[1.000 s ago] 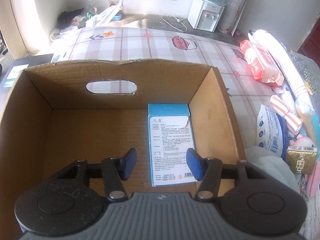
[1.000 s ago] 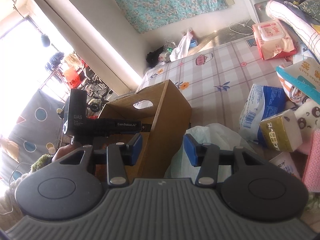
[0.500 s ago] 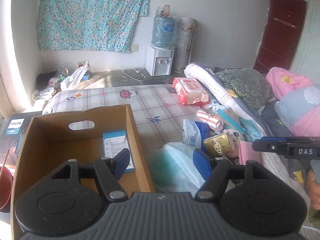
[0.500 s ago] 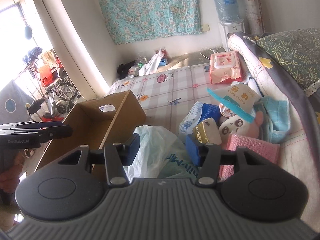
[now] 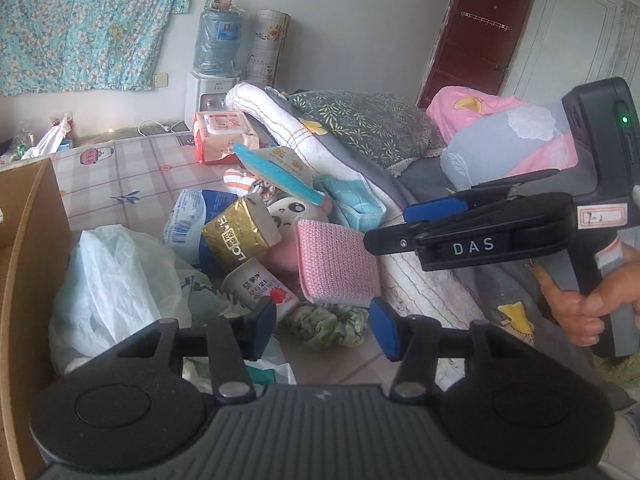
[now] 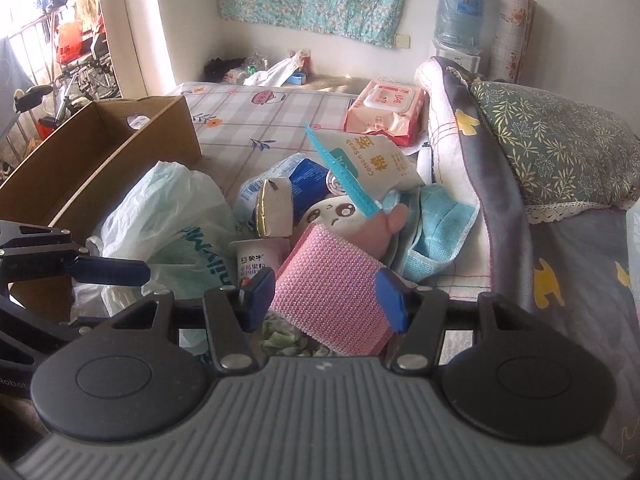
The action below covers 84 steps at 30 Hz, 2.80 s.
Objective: Organize soft objects
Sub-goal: 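Move the left gripper back to the pink knitted pad, then grasp the pink knitted pad with the left gripper, then lift the pink pad with the left gripper and carry it to the cardboard box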
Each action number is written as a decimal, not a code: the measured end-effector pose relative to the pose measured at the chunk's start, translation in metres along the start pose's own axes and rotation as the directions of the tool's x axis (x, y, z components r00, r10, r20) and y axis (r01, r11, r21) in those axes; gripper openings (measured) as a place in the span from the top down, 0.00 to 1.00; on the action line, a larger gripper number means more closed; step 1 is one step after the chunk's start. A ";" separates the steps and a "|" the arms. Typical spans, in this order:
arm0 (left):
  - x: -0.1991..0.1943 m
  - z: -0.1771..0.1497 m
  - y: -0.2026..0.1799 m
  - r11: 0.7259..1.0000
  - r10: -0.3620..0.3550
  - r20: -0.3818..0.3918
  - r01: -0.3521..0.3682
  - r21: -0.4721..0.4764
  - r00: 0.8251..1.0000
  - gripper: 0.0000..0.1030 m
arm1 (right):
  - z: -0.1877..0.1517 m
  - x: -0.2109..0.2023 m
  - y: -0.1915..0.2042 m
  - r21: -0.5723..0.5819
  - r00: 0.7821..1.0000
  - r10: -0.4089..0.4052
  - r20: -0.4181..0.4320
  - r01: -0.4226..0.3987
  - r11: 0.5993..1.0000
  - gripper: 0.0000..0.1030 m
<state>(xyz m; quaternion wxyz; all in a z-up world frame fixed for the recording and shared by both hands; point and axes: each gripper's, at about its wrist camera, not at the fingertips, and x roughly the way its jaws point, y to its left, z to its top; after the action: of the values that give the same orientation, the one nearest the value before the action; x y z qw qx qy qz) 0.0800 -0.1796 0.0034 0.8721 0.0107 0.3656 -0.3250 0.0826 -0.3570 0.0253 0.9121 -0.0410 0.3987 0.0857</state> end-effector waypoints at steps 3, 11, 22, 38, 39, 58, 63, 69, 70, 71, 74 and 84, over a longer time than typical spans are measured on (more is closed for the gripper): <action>0.023 -0.005 -0.008 1.000 0.002 -0.016 -0.002 -0.006 1.000 0.60 | 0.000 0.018 -0.009 -0.045 1.000 0.023 -0.021 -0.024 0.999 0.47; 0.066 -0.008 -0.017 0.999 -0.033 -0.055 0.032 -0.013 0.998 0.72 | 0.015 0.069 -0.031 -0.122 0.995 0.079 -0.061 -0.086 0.989 0.48; 0.109 -0.011 -0.005 0.995 -0.056 -0.134 0.044 -0.092 0.989 0.72 | 0.021 0.099 -0.049 -0.049 0.960 0.263 -0.093 -0.268 0.962 0.42; 0.101 -0.009 0.011 0.974 -0.112 -0.093 0.091 -0.206 0.989 0.59 | 0.014 0.063 -0.053 0.124 0.955 0.287 -0.076 -0.277 0.953 0.48; 0.098 -0.009 0.011 0.973 -0.115 -0.083 0.095 -0.210 0.990 0.59 | 0.013 0.059 -0.053 0.135 0.956 0.285 -0.069 -0.274 0.952 0.49; -0.042 -0.001 0.035 0.963 -0.098 0.204 0.145 -0.227 0.974 0.58 | 0.051 -0.061 0.035 0.133 0.961 0.253 0.107 -0.266 0.955 0.58; -0.097 -0.005 0.066 0.967 -0.006 0.283 0.077 -0.241 0.959 0.58 | 0.082 -0.063 0.082 0.124 0.936 0.326 0.130 -0.342 0.932 0.58; -0.157 -0.009 0.133 0.945 0.153 0.321 -0.044 -0.325 0.935 0.57 | 0.133 -0.025 0.159 0.129 0.875 0.476 0.090 -0.484 0.865 0.58; -0.164 -0.009 0.143 0.939 0.180 0.326 -0.064 -0.338 0.928 0.56 | 0.140 -0.015 0.172 0.136 0.864 0.499 0.074 -0.504 0.853 0.59; -0.173 -0.006 0.155 0.932 0.218 0.327 -0.097 -0.349 0.919 0.55 | 0.148 -0.002 0.185 0.154 0.847 0.528 0.056 -0.530 0.834 0.60; -0.184 0.001 0.189 0.906 0.295 0.269 -0.180 -0.384 0.917 0.54 | 0.170 0.038 0.222 0.213 0.801 0.599 0.017 -0.588 0.780 0.60; -0.138 0.017 0.333 0.818 0.402 0.024 -0.347 -0.458 0.915 0.53 | 0.204 0.199 0.296 0.419 0.788 0.602 -0.131 -0.506 0.754 0.58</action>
<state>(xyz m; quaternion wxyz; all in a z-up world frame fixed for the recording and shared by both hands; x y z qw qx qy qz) 0.2103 0.1557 0.0318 0.9183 -0.1364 0.3676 -0.0546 0.3068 -0.0126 0.0156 0.7759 0.2378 0.5164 0.2733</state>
